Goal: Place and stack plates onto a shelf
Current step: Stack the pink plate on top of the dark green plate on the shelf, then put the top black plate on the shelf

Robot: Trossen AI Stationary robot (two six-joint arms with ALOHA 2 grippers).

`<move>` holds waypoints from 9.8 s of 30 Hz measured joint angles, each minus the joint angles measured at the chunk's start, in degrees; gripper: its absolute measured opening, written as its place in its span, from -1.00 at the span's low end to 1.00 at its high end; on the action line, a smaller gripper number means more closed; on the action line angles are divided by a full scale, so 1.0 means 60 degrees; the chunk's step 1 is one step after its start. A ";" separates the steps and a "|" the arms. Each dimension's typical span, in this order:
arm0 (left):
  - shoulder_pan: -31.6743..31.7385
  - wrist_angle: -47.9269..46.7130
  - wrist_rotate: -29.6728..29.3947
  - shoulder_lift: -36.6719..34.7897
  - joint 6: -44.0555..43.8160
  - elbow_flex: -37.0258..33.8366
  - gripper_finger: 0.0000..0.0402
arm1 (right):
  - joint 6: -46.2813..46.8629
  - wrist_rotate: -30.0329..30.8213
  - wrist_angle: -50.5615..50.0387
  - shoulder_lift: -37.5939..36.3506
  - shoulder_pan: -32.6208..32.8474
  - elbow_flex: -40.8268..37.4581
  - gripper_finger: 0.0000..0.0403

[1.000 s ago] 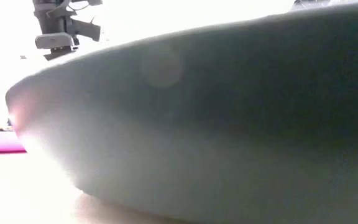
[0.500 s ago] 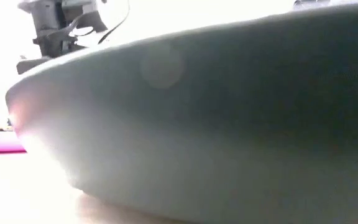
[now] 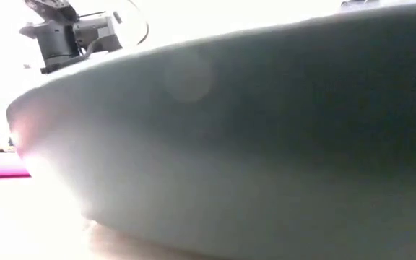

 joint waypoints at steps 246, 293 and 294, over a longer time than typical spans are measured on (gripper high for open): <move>-0.3418 1.0851 -0.3759 -0.4588 -0.1704 -0.2750 -0.13 | -0.3294 0.3396 -1.0905 0.1618 -0.3651 0.8838 -1.00; -0.3422 1.0653 -0.3756 -0.4587 -0.1843 -0.2747 -0.13 | -0.4972 0.1884 -1.2139 0.6007 -0.3260 1.0087 -0.83; -0.3422 1.0649 -0.3756 -0.4587 -0.1843 -0.2747 -0.13 | -0.4989 0.1883 -1.2044 0.6007 -0.3260 1.0087 -0.83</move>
